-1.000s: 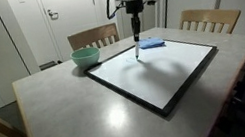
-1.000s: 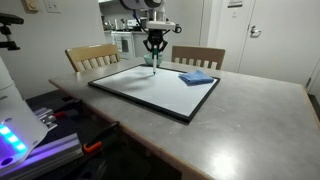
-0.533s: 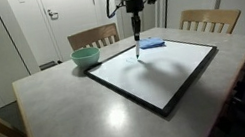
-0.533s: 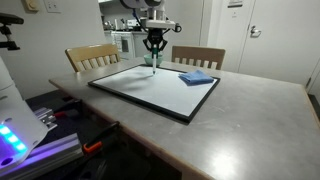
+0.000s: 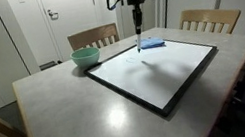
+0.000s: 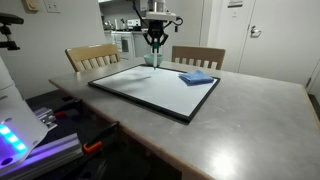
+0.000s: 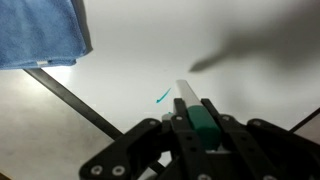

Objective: Take the marker out of the bowl and use it to write on the board

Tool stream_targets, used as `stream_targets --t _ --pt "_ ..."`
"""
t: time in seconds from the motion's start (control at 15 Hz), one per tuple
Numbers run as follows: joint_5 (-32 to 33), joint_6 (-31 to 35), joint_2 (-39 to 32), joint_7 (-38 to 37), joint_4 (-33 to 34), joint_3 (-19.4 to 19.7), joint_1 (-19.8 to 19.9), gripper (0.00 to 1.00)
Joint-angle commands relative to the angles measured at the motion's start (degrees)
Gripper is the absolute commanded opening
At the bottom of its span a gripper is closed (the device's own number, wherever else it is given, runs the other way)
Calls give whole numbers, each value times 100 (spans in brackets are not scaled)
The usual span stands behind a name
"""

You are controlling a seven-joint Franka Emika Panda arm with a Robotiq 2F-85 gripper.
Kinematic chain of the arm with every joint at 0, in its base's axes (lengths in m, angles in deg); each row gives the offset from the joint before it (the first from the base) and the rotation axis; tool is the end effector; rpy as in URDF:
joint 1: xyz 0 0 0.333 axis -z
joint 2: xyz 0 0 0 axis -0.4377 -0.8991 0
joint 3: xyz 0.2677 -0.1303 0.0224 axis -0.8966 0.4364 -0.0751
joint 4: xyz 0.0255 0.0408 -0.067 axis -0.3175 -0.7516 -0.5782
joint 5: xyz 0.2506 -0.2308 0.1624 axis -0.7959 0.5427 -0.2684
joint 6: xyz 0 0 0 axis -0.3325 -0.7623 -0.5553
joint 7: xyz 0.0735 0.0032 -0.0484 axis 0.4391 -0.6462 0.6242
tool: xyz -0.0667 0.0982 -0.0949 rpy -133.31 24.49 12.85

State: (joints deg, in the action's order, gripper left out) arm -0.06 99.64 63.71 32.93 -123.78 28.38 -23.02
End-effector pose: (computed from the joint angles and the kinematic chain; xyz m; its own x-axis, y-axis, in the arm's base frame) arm 0.5983 0.0403 0.2409 0.6385 0.7696 -0.0090 0.7686 -0.6382 -0.0448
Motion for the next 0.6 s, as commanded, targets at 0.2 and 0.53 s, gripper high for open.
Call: stream_targets --t 0.2,0.53 --pt "-83 242 161 68 -269 123 74 5" --pt "-142 547 83 115 -455 108 104 5"
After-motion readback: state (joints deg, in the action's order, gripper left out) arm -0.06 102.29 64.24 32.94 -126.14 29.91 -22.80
